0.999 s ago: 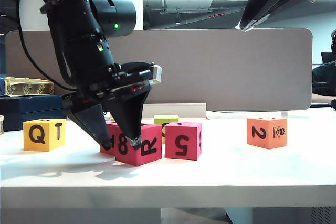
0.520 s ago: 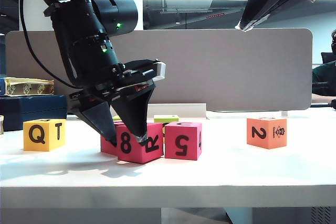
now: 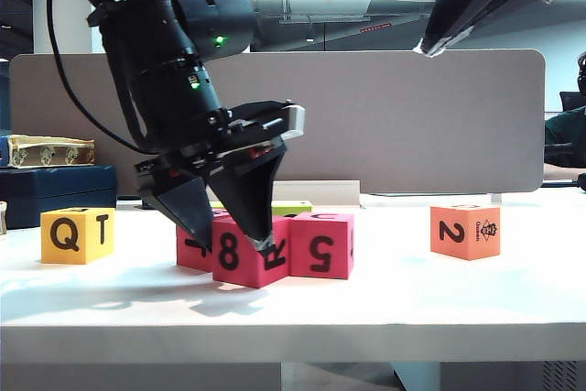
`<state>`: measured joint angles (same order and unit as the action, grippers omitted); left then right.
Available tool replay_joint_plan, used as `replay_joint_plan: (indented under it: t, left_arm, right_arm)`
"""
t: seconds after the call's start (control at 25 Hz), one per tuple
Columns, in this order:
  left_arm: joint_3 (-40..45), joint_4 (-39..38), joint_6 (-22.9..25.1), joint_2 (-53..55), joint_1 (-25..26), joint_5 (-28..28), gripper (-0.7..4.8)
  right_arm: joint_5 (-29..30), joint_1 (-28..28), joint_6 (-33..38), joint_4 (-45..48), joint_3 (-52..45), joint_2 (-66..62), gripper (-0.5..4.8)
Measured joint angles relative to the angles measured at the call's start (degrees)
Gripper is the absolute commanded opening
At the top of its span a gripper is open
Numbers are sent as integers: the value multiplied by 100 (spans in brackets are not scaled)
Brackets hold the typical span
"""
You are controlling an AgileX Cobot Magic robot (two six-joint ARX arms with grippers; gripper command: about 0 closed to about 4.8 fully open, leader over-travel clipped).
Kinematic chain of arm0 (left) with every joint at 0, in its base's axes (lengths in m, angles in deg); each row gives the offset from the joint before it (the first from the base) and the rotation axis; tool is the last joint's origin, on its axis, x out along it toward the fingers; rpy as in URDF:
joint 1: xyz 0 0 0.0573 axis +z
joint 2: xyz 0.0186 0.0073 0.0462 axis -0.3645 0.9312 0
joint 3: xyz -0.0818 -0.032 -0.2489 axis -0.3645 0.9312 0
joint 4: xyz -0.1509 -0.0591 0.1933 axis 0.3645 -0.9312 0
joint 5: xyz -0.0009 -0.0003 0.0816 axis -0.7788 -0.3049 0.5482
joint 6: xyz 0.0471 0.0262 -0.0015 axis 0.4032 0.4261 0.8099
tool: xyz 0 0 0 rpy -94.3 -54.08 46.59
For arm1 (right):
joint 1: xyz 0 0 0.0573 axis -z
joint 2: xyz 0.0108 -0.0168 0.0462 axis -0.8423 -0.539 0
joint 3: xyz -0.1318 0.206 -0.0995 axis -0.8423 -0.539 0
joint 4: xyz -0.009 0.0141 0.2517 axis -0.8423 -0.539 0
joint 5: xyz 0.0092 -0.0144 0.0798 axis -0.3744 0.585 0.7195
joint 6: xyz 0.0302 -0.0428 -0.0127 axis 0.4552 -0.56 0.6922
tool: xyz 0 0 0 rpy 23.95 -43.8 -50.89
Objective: Select the appropriate blocks from the scattered letter blocks on the table and arrange them in a row to spell out "ABCD".
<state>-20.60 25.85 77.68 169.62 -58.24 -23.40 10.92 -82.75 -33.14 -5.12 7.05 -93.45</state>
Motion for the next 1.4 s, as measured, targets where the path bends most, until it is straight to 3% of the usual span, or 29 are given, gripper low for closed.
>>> replay_joint_plan:
  t: [0.08, 0.12, 0.24, 0.84, 1.16, 1.4]
  left_arm:
    - [0, 2, 0, 0, -61, 4, 326]
    - [0, 31, 0, 0, -94, 2, 274]
    - [0, 136, -7, 0, -101, 20, 236]
    - [-131, 341, -151, 0, -96, 262, 236]
    - [-979, 295, -127, -2, -96, 776, 236]
    - [-1353, 726, 345, -4, -52, 1764, 236]
  right_arm:
    - [-31, 0, -2, -2, 0, 0, -2]
    - [-46, 0, -7, -2, 2, 0, -2]
    - [-48, 0, -13, -2, 2, 0, -2]
    - [-48, 0, -13, -4, 0, 0, -2]
    - [-50, 0, -15, -2, 0, 0, -2]
    - [-50, 0, -15, -2, 0, 0, -2]
